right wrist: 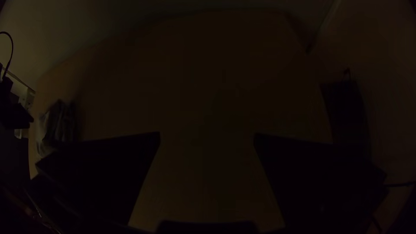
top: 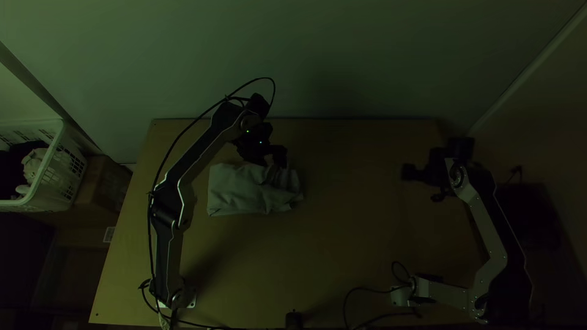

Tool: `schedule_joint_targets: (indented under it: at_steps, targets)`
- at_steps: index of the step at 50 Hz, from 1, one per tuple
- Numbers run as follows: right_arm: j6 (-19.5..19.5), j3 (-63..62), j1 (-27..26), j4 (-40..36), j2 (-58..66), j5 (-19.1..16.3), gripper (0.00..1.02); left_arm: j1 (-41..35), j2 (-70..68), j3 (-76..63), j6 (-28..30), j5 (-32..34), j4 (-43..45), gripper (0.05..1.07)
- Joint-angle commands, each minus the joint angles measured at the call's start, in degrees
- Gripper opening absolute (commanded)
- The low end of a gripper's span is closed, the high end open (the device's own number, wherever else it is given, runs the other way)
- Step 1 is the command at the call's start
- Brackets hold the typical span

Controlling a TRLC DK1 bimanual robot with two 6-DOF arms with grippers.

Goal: Fold the t-shirt

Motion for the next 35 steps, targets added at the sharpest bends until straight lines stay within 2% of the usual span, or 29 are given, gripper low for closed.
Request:
schedule_joint_targets:
  at_steps: [1,21,35]
  targets:
    - [-1.02,3.47,0.2,1.27,-1.3,0.1,0.99,2.08,-6.27,-1.15,2.12,0.4,-0.27,1.03]
    - [-2.16,13.75,-0.33,7.6,-2.7,0.28,0.99,16.67,-24.91,-13.36,5.19,-2.67,11.51,1.03]
    - [-5.5,16.47,-1.74,13.31,-7.89,1.16,0.99,28.8,-40.02,-27.6,10.29,-2.76,21.35,1.03]
